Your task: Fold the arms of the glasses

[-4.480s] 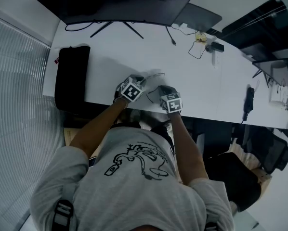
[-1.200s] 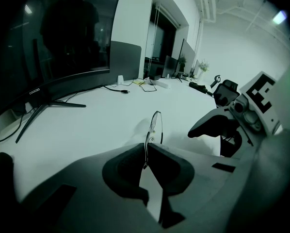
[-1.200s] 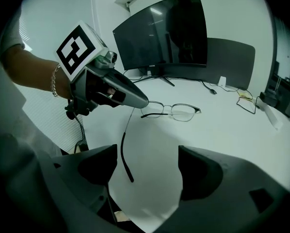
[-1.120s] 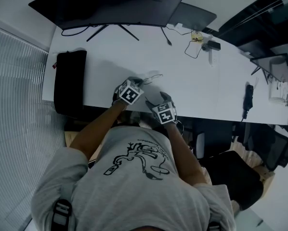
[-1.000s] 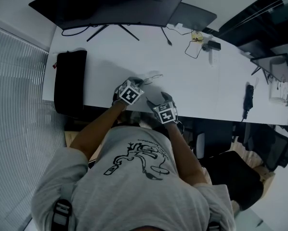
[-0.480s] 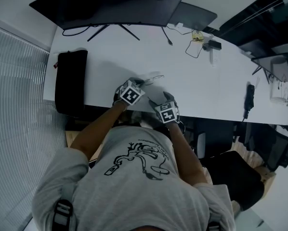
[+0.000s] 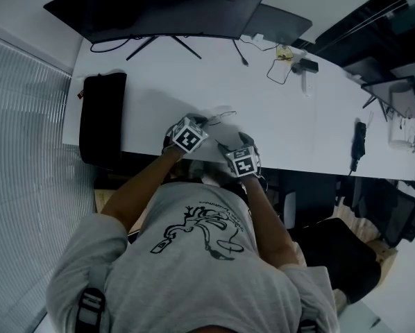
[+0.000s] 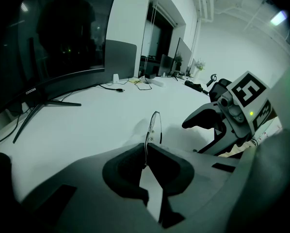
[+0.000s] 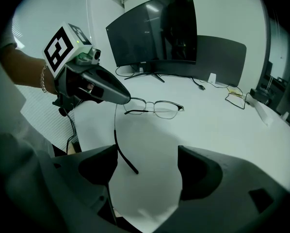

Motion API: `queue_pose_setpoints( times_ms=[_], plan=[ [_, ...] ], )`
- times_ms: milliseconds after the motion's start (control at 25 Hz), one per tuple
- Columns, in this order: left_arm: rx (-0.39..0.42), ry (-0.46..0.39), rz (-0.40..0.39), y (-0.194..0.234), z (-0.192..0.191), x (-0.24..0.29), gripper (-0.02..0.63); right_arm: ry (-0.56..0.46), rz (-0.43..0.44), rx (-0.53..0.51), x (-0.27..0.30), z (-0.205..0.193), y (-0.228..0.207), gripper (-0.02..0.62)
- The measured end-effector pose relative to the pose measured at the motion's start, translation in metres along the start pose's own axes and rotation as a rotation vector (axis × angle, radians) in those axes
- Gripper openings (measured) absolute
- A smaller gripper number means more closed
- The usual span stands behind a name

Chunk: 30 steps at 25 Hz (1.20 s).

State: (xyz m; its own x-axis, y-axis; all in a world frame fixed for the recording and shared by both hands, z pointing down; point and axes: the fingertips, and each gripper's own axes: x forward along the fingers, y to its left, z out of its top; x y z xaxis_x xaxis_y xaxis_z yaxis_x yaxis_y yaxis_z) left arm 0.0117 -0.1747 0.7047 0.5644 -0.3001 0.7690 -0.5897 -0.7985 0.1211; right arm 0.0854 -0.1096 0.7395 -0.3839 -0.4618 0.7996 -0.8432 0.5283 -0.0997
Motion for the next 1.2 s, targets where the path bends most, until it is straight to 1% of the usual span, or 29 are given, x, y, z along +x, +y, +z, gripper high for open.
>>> queue_pose_setpoints(
  times_ms=[1200],
  plan=[
    [0.012, 0.018, -0.038, -0.007, -0.006, -0.004, 0.037, 0.007, -0.042, 0.041, 0.001, 0.002, -0.019, 0.391]
  ],
)
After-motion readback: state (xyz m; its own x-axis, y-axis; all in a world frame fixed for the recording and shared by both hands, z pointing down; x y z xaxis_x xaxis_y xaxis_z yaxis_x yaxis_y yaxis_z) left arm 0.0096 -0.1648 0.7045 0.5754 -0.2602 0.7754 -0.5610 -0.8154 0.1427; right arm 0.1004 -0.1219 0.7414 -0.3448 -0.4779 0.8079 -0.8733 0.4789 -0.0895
